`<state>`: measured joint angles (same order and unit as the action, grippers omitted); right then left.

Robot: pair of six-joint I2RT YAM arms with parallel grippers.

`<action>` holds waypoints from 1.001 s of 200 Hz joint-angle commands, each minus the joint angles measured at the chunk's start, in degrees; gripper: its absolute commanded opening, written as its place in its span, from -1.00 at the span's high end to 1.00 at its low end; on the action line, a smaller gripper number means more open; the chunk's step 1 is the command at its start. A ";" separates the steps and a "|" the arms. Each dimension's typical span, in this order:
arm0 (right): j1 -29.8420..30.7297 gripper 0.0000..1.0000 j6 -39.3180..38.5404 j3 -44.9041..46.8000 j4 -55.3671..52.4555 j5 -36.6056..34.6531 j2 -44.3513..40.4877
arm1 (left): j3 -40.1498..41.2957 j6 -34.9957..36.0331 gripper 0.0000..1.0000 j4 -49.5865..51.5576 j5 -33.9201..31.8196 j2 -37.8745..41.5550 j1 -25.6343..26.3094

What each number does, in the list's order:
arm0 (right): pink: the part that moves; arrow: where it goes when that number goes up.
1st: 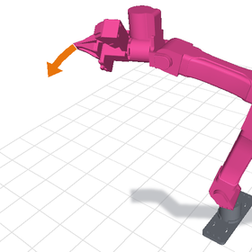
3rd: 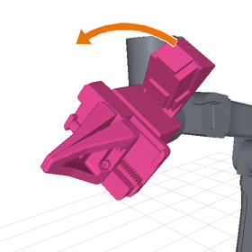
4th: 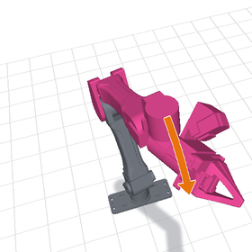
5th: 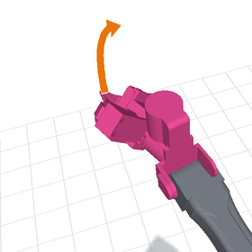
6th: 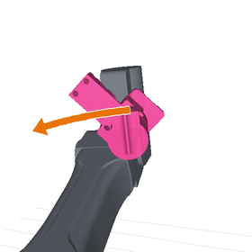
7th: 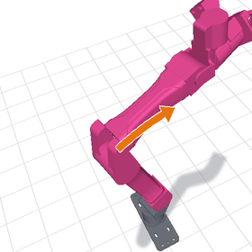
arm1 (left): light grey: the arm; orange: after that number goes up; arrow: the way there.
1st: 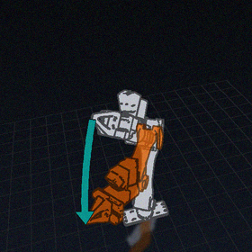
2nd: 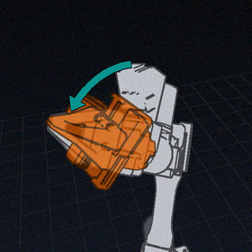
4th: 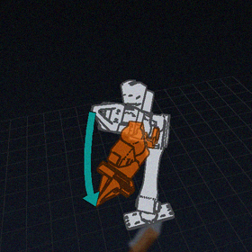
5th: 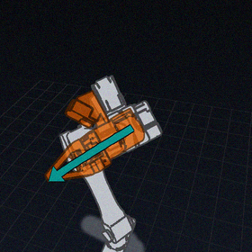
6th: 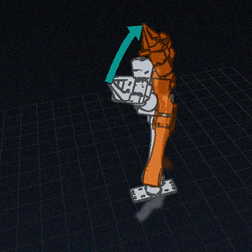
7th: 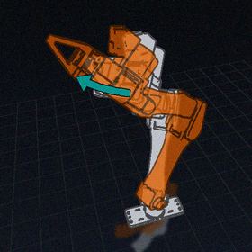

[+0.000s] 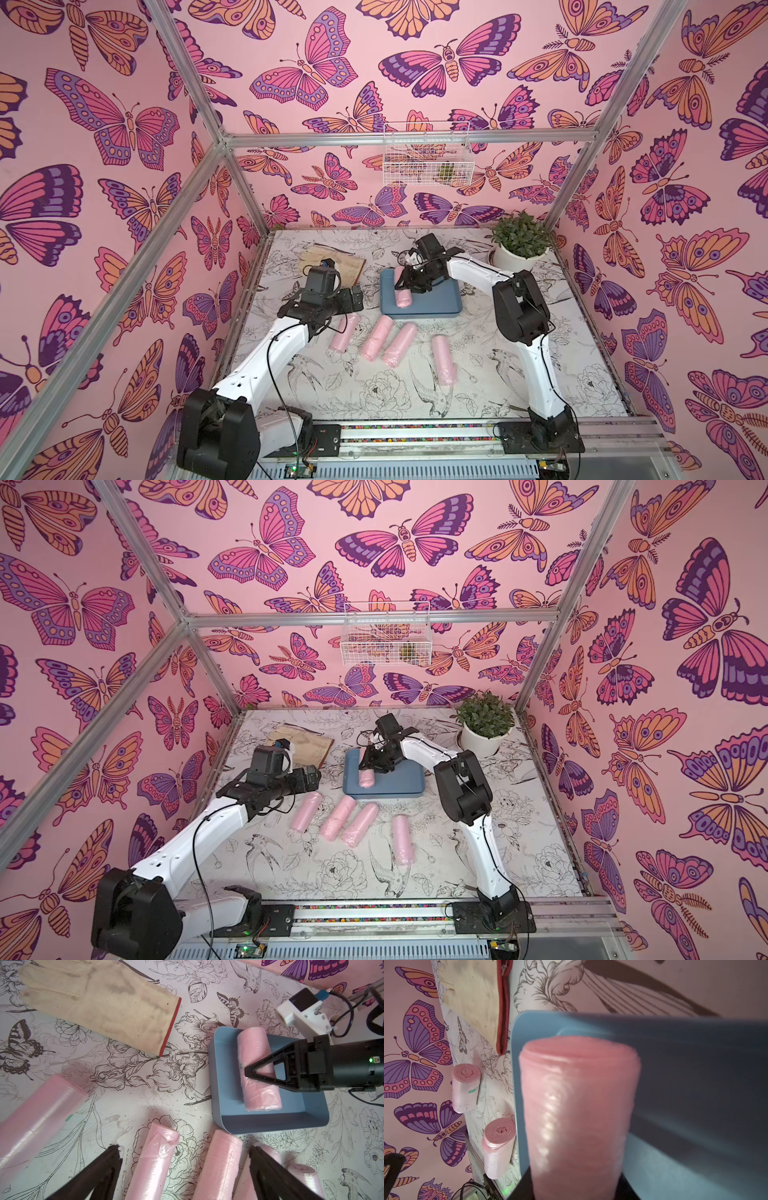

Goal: Put the roll of trash bags into the storage box
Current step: Place the roll of trash bags in the storage box.

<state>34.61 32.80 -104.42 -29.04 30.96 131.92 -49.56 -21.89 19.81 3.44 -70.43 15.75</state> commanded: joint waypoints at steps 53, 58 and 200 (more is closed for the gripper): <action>1.79 0.31 4.12 -2.15 4.87 3.79 2.81 | 0.96 0.29 -1.00 0.93 0.94 0.03 -0.42; 1.93 0.31 4.41 -2.19 5.14 3.94 2.90 | 0.98 0.27 -1.00 0.93 0.91 0.12 -0.44; 3.81 0.23 7.64 -3.68 8.21 5.34 7.03 | 3.24 -0.58 -1.00 0.92 0.69 2.49 -0.52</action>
<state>37.82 40.34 -106.34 -20.97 35.29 137.51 -47.62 -22.11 19.81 3.64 -68.99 15.73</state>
